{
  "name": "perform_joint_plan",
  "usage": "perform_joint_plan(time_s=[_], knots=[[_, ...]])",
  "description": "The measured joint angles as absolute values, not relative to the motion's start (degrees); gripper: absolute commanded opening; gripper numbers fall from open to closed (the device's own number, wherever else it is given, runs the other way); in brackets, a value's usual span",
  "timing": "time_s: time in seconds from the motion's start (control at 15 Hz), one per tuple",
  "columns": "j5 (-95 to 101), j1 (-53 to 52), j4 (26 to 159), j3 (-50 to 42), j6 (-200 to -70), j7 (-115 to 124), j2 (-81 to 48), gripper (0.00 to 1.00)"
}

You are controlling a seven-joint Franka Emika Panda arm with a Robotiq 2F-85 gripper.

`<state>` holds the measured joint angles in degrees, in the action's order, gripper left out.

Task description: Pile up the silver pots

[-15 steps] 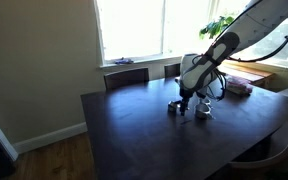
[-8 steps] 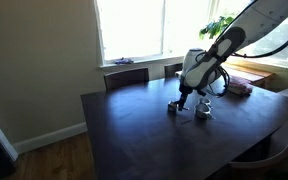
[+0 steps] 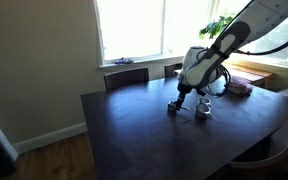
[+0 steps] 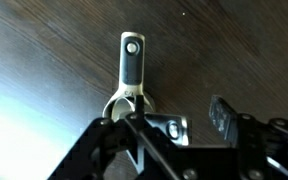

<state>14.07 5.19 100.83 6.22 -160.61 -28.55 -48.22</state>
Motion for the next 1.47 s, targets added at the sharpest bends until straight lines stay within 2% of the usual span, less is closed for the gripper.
perform_joint_plan(time_s=[0.33,0.6,0.67,1.13,1.47], knots=[[14.1,5.2,101.8,6.8,-162.5,-28.9,-48.2,0.08],[14.6,5.4,102.3,6.8,-164.6,-28.9,-48.2,0.04],[15.0,5.4,102.5,6.7,-165.2,-29.0,-48.1,0.08],[19.9,4.9,105.3,5.2,-170.2,-28.9,-46.7,0.08],[26.1,-0.8,110.0,-3.3,-180.6,-27.9,-44.2,0.08]])
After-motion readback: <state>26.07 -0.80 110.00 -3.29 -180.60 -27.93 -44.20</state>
